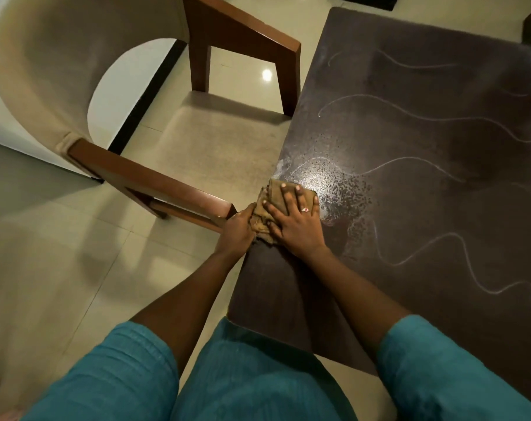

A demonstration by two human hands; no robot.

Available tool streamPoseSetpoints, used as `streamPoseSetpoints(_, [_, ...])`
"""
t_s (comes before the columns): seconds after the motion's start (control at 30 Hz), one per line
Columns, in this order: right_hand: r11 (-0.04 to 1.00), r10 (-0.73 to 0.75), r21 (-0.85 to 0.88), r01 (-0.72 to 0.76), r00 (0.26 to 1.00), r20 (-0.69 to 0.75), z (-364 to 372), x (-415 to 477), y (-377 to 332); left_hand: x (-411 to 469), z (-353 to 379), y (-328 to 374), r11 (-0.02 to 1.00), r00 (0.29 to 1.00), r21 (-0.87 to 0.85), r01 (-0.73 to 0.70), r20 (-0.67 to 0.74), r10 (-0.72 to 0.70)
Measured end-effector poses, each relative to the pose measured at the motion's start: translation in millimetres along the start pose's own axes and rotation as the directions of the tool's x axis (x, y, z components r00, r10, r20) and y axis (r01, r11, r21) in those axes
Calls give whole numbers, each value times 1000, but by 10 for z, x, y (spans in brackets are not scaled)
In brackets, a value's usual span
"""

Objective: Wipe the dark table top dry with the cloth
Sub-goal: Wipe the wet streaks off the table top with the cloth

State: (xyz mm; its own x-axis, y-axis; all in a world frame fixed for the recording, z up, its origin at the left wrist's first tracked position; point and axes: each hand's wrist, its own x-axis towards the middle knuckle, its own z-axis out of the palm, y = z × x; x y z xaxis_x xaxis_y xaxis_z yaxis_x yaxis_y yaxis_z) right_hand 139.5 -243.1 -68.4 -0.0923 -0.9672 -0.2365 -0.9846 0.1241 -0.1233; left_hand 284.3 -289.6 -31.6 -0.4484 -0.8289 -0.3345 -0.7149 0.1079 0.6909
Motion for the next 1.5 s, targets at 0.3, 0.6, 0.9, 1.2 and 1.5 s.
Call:
streamPoseSetpoints(0.3, [978, 206, 43, -205, 978, -17, -195, 450, 481, 170, 15, 6, 991, 996, 125, 50, 70, -59])
streamPoseSetpoints(0.6, [954, 295, 78, -290, 954, -55, -60, 55, 336, 313, -18, 31, 994, 991, 110, 20, 126, -34])
streamPoseSetpoints(0.9, [991, 105, 89, -101, 994, -41, -87, 464, 31, 487, -70, -3, 968, 973, 245, 60, 201, -112])
streamPoseSetpoints(1.2, [978, 199, 61, -198, 980, 0, -336, 996, 572, 496, -25, 25, 946, 949, 324, 14, 294, -115])
streamPoseSetpoints(1.5, [855, 497, 203, -478, 866, -57, -269, 712, 594, 512, -48, 17, 930, 939, 367, -3, 322, -124])
